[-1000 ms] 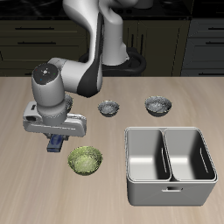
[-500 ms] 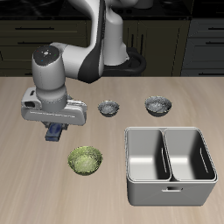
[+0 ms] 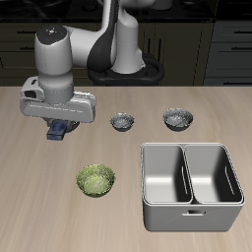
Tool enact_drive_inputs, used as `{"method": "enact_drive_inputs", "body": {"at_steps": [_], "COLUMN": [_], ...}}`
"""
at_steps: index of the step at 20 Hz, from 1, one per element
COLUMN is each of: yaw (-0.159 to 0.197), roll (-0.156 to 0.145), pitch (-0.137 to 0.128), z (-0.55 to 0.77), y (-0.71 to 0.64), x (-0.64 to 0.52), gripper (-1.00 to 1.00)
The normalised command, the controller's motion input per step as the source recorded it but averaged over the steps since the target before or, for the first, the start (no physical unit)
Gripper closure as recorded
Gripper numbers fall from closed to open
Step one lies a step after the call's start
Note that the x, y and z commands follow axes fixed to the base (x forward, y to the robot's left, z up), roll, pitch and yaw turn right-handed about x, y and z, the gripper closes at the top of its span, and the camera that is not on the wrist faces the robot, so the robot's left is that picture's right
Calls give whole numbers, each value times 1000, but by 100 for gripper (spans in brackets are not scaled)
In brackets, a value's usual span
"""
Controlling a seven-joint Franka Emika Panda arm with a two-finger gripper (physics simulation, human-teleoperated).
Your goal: Place the cream cheese in the green bowl
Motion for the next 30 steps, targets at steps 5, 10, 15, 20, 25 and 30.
{"method": "enact_drive_inputs", "body": {"at_steps": [5, 10, 15, 20, 25, 30], "yaw": [15, 18, -6, 2, -12, -5], "roll": [-24, -3, 32, 26, 1, 1], "pitch": [-14, -20, -14, -23, -11, -9], "z": [54, 110, 151, 206, 126, 77], "y": [2, 156, 349, 444, 250, 221], "x": [84, 150, 141, 207, 213, 187], "gripper": [100, 100, 100, 100, 100, 100]}}
